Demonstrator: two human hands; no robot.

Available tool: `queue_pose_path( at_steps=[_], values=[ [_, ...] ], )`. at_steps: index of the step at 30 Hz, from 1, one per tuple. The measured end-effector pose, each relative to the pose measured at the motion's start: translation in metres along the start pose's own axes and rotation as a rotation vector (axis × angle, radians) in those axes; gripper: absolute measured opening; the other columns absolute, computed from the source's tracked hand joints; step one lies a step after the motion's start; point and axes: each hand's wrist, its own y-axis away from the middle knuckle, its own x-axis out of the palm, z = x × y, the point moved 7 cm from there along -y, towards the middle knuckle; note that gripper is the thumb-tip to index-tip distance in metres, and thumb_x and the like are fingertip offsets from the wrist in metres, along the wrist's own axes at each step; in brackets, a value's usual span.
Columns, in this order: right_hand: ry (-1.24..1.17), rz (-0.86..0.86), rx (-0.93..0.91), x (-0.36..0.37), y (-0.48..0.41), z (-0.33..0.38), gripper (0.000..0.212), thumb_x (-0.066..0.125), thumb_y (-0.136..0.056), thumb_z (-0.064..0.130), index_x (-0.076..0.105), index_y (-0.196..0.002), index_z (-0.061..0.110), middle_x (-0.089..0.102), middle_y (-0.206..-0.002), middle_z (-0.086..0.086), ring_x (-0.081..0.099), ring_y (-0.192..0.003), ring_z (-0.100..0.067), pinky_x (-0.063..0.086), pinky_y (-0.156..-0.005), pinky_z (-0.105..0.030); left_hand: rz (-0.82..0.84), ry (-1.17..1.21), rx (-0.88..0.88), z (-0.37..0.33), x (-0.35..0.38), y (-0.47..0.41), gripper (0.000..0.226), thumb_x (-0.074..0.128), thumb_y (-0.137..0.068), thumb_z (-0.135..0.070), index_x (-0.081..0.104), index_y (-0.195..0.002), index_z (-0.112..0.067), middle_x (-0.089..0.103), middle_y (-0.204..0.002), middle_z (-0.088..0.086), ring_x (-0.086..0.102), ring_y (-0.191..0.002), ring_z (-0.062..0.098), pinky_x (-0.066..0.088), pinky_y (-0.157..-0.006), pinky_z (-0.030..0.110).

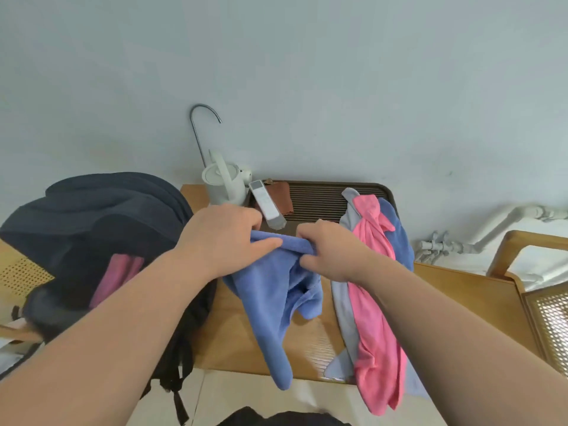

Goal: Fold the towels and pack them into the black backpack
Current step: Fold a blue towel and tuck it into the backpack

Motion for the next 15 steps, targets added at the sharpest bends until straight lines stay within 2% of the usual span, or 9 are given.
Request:
queue_pose_path(
  at_steps=[2, 3, 5, 7, 9, 10, 12, 15],
  values=[
    [0.215, 0.118, 0.067, 0.011, 0.009, -0.001, 0.024, 0.063, -0.073, 0.025, 0.041, -0.081, 0.023, 0.043, -0.069, 0.005, 0.044, -0.078, -0.025, 0.024, -0.064, -0.035, 0.119, -0.022, -0.018, 0.014, 0.013, -0.001, 0.046, 0.052, -0.092, -0.061, 0.048, -0.067, -0.022, 0.052, -0.063, -0.005, 0.054, -0.068, 0.018, 0.035, -0.054, 0.032],
    [0.322, 0.191, 0.113, 0.019, 0.015, -0.004, 0.025, 0.064, -0.074, 0.026, 0.042, -0.085, 0.023, 0.045, -0.072, 0.005, 0.045, -0.083, -0.025, 0.027, -0.069, -0.035, 0.128, -0.006, -0.027, 0.02, 0.017, -0.001, 0.044, 0.052, -0.094, -0.056, 0.048, -0.067, -0.022, 0.052, -0.065, -0.005, 0.055, -0.068, 0.018, 0.035, -0.054, 0.033],
    [0.476, 0.365, 0.238, 0.031, 0.031, -0.009, 0.023, 0.064, -0.076, 0.029, 0.047, -0.091, 0.024, 0.053, -0.08, 0.005, 0.049, -0.092, -0.026, 0.036, -0.08, -0.039, 0.076, 0.031, -0.071, 0.031, 0.023, 0.002, 0.042, 0.053, -0.097, -0.048, 0.045, -0.067, -0.021, 0.05, -0.065, -0.004, 0.052, -0.066, 0.018, 0.035, -0.054, 0.033],
    [0.57, 0.546, 0.372, 0.043, 0.049, -0.014, 0.025, 0.065, -0.079, 0.03, 0.054, -0.101, 0.025, 0.055, -0.088, 0.003, 0.049, -0.097, -0.027, 0.035, -0.082, -0.042, 0.007, 0.1, -0.13, 0.041, 0.029, 0.008, 0.042, 0.052, -0.099, -0.04, 0.04, -0.064, -0.021, 0.048, -0.063, -0.002, 0.049, -0.062, 0.019, 0.032, -0.054, 0.033],
    [0.634, 0.678, 0.494, 0.055, 0.069, -0.018, 0.031, 0.064, -0.084, 0.024, 0.056, -0.114, 0.025, 0.057, -0.1, 0.0, 0.049, -0.109, -0.028, 0.033, -0.091, -0.045, -0.074, 0.234, -0.154, 0.051, 0.034, 0.013, 0.042, 0.052, -0.1, -0.033, 0.038, -0.063, -0.018, 0.046, -0.061, 0.0, 0.046, -0.059, 0.02, 0.03, -0.053, 0.034],
    [0.656, 0.687, 0.533, 0.058, 0.077, -0.019, 0.033, 0.062, -0.085, 0.019, 0.057, -0.117, 0.026, 0.058, -0.108, -0.001, 0.049, -0.114, -0.028, 0.032, -0.095, -0.046, -0.104, 0.319, -0.147, 0.053, 0.035, 0.015, 0.042, 0.053, -0.099, -0.029, 0.036, -0.062, -0.016, 0.044, -0.06, 0.001, 0.044, -0.057, 0.02, 0.029, -0.052, 0.034],
    [0.7, 0.601, 0.568, 0.058, 0.085, -0.021, 0.031, 0.06, -0.086, 0.016, 0.06, -0.115, 0.029, 0.062, -0.113, -0.001, 0.05, -0.116, -0.027, 0.032, -0.098, -0.046, -0.093, 0.548, -0.124, 0.052, 0.04, 0.017, 0.04, 0.052, -0.098, -0.021, 0.035, -0.064, -0.014, 0.039, -0.062, 0.001, 0.038, -0.056, 0.017, 0.028, -0.053, 0.034],
    [0.636, 0.323, 0.582, 0.043, 0.089, -0.019, 0.015, 0.051, -0.091, 0.022, 0.058, -0.1, 0.032, 0.064, -0.103, 0.0, 0.053, -0.107, -0.026, 0.036, -0.091, -0.041, 0.015, 0.91, -0.192, 0.046, 0.05, 0.018, 0.029, 0.048, -0.099, -0.015, 0.036, -0.072, -0.012, 0.037, -0.066, 0.003, 0.036, -0.06, 0.017, 0.032, -0.057, 0.032]
  ],
)
